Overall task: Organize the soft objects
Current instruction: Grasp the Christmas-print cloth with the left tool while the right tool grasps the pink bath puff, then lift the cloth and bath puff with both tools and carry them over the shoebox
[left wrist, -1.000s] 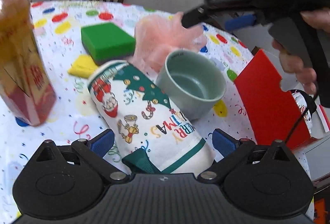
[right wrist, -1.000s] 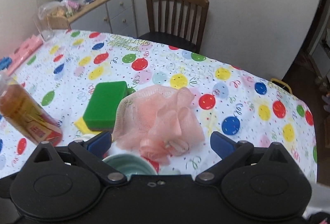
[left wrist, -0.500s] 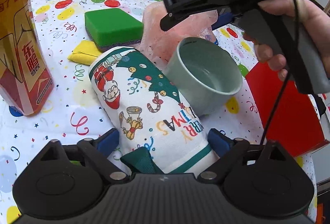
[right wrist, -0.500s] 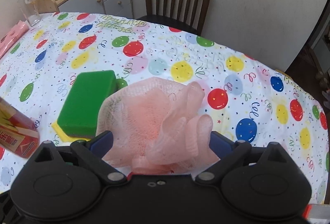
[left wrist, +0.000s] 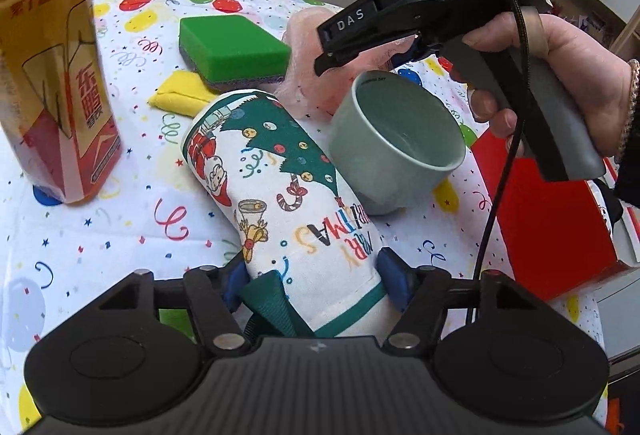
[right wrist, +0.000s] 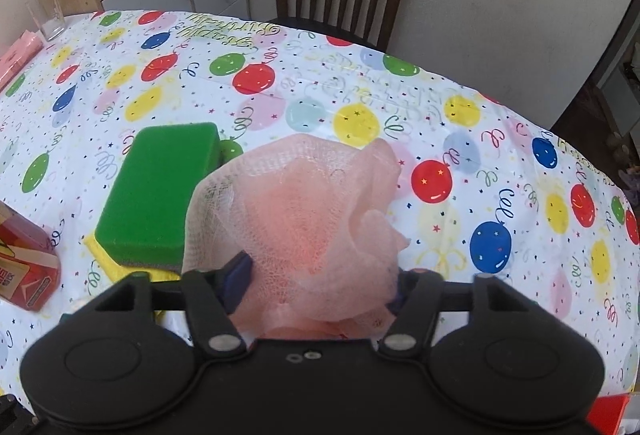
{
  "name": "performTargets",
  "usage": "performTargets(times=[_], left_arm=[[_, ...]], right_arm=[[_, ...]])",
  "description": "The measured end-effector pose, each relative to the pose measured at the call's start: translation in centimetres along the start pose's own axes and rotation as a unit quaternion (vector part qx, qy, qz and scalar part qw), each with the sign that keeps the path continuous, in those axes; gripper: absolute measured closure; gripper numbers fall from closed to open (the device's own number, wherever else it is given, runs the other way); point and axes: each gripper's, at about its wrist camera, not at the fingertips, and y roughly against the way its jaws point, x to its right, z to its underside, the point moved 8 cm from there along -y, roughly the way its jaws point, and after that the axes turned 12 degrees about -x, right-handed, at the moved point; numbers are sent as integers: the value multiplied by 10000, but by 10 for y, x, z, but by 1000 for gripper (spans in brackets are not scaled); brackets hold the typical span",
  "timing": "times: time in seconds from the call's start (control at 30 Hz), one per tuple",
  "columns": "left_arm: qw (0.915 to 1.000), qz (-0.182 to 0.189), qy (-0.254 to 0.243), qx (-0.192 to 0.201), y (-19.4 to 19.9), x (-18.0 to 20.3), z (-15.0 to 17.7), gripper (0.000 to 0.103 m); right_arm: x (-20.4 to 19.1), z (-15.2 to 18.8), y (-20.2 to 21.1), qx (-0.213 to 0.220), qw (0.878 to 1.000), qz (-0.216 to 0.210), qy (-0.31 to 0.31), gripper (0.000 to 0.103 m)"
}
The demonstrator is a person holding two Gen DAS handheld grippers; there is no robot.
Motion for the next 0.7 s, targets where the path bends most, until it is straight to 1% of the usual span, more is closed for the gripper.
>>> performTargets(times=[0.07,0.1,0.17,0.2,0.27,0.43,0.57,0.7], left_arm=[[10000,38,23,-26,1,-2,2,39],[10000,52,29,-24,2,-2,3,41],[10000,56,61,-17,4,-4,4,45],[10000,55,76,-14,5,-4,5,47],[10000,29,79,12,7,-6,5,49],[9999,-20,80,78,14,-8,8,58],[9998,-83,57,155,21,-8,10,66],[9996,-121,25,235,27,-7,10,71]], right_arm=[[0,0,2,19,10000,38,-9,54],[1,1,4,38,10000,47,-12,56],[1,1,8,95,9999,74,-23,66],[2,1,11,128,9999,78,-35,68],[3,2,16,187,9997,99,-72,76],[9,6,31,368,9989,50,-281,82],[16,11,50,573,9974,-22,-430,84],[22,16,72,772,9953,-158,-569,85]])
